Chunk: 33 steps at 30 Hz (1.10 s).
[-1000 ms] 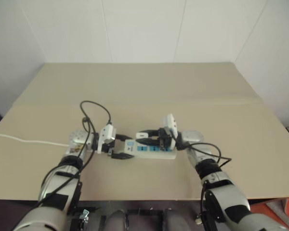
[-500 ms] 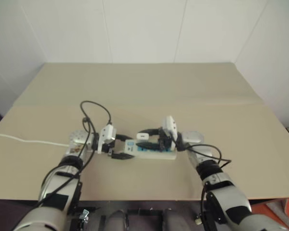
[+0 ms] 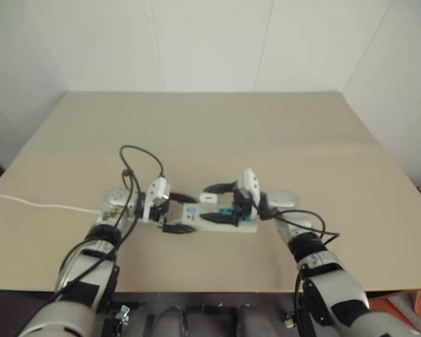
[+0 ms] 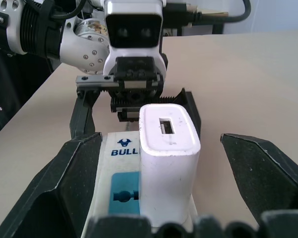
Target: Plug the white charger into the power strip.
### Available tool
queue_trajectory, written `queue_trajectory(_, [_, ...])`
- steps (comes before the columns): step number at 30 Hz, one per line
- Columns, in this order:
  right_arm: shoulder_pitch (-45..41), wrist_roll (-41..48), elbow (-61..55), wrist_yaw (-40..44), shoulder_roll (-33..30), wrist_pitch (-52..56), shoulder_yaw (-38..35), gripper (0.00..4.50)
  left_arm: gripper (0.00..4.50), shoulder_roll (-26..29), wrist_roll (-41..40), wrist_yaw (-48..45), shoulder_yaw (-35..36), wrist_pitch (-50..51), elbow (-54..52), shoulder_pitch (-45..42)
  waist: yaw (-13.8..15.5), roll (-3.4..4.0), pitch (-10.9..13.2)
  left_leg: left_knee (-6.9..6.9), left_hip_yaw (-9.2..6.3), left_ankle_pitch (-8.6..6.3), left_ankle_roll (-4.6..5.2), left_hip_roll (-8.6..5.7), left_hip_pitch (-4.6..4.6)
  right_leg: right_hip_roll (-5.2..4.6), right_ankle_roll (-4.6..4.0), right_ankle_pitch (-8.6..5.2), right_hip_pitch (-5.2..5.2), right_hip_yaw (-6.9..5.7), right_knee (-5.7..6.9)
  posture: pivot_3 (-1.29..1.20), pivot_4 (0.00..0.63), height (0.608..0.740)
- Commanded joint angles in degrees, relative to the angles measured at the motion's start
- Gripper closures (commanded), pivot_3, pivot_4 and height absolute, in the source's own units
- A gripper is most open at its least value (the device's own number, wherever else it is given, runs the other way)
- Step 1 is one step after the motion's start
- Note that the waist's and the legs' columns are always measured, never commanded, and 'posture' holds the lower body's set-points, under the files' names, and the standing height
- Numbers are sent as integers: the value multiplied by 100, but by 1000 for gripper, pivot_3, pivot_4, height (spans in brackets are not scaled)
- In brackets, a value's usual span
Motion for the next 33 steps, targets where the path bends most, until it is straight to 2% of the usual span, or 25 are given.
queue_trajectory(1, [215, -102, -31, 77, -234, 134, 2, 0, 13, 390, -608, -21, -117, 190, -842, 112, -7, 0, 0, 0, 0, 0, 0, 0, 0, 0, 0, 0, 0, 0, 0, 0, 150, 740])
queue_trajectory(4, [366, 89, -732, 144, -511, 188, -126, 0, 13, 722, -1156, -21, 107, 545, -1728, 214, 17, 1, 4, -6, -3, 0, 0, 2, -3, 0, 0, 0, -3, 1, -5, 0, 150, 740])
queue_trajectory(7, [653, 89, -1805, 288, -1272, 117, -233, 0, 13, 1423, -1458, -21, 205, 910, -2426, 320, 31, 5, 15, -6, -8, 0, 0, 0, -25, -2, 0, 0, -16, -1, -13, 0, 150, 740])
queue_trajectory(8, [724, 168, -2098, 289, -1565, 148, -380, 0, 13, 1809, -1526, -21, 46, 1012, -2562, 376, 18, 6, 17, -7, -8, 0, 0, 0, -33, -3, 0, 0, -23, 1, -17, 0, 150, 740])
queue_trajectory(9, [768, 269, -2311, 352, -1860, 240, -505, 0, 13, 2305, -1649, -21, -503, 945, -2674, 355, 5, 5, 25, -15, -6, 0, -1, -1, -31, -4, 0, 0, -25, 2, -21, 0, 150, 740])
queue_trajectory(10, [833, 335, -2530, 428, -2191, 251, -641, 0, 13, 2581, -1547, -21, -1044, -383, -2387, 186, -11, 9, 41, -24, -5, 0, -1, -1, -31, -4, 0, 0, -29, 5, -27, 0, 150, 740])
queue_trajectory(11, [885, 387, -2699, 477, -2464, 307, -737, 0, 13, 2690, -1544, -21, -1479, -1066, -2026, -97, -9, 19, 47, -30, -3, 0, -1, 1, -32, -3, 0, 0, -33, 6, -31, 0, 150, 740])
queue_trajectory(12, [969, 386, -2842, 533, -2796, 343, -855, 0, 13, 2385, -1287, -21, -1257, -729, -1438, -592, 20, 25, 52, -41, 0, 0, -1, 0, -24, -5, -1, 0, -29, 11, -41, 0, 150, 740])
queue_trajectory(14, [1173, 422, -3088, 608, -3382, 447, -1120, 0, 13, 2283, -1588, -21, -1428, 316, -1094, -1224, 155, 19, 63, -41, 0, 1, 0, -6, -27, -3, -2, -1, -21, -5, -49, 0, 150, 740])
queue_trajectory(17, [1465, 736, -3488, 630, -3977, 892, -1543, 0, 13, 2182, -1443, -21, -1387, 435, -889, -1505, 144, 12, 69, -35, -3, 0, 0, -1, -52, 4, 1, -3, -28, -11, -62, 0, 150, 740])
queue_trajectory(19, [1757, 801, -3756, 660, -4415, 1083, -1825, 0, 13, 2371, -1101, -21, -1362, 867, -950, -1473, 112, 15, 71, -40, 2, 0, 1, -1, -59, 1, 1, -3, -29, -5, -88, 0, 150, 740])
queue_trajectory(21, [2024, 796, -3915, 632, -4749, 1227, -2041, 0, 13, 2622, -728, -17, -1221, 1256, -1248, -1268, 24, 15, 72, -47, 14, -4, 7, -1, -68, -1, 2, -3, -47, 5, -90, 0, 150, 740])
queue_trajectory(26, [2500, 830, -3936, 775, -5270, 1448, -2283, 0, 13, 3474, -942, -1, -524, 2165, -3182, -8, -110, 18, 76, -69, 18, -4, 7, 15, -90, 3, 1, -3, -95, 17, -80, 0, 150, 740])
queue_trajectory(29, [2446, 816, -3698, 815, -5324, 1461, -2199, 0, 13, 3821, -1192, 122, 46, 2608, -4044, 681, -89, 18, 80, -69, 25, -4, 7, 13, -83, 0, -3, -1, -91, 16, -72, 0, 150, 740])
queue_trajectory(33, [2268, 695, -3489, 819, -5274, 1336, -2016, 0, 13, 4013, -1332, 235, 670, 2985, -4641, 1231, -13, 21, 83, -68, 34, -2, 5, 15, -47, 0, -7, 2, -62, 16, -64, 0, 150, 740])
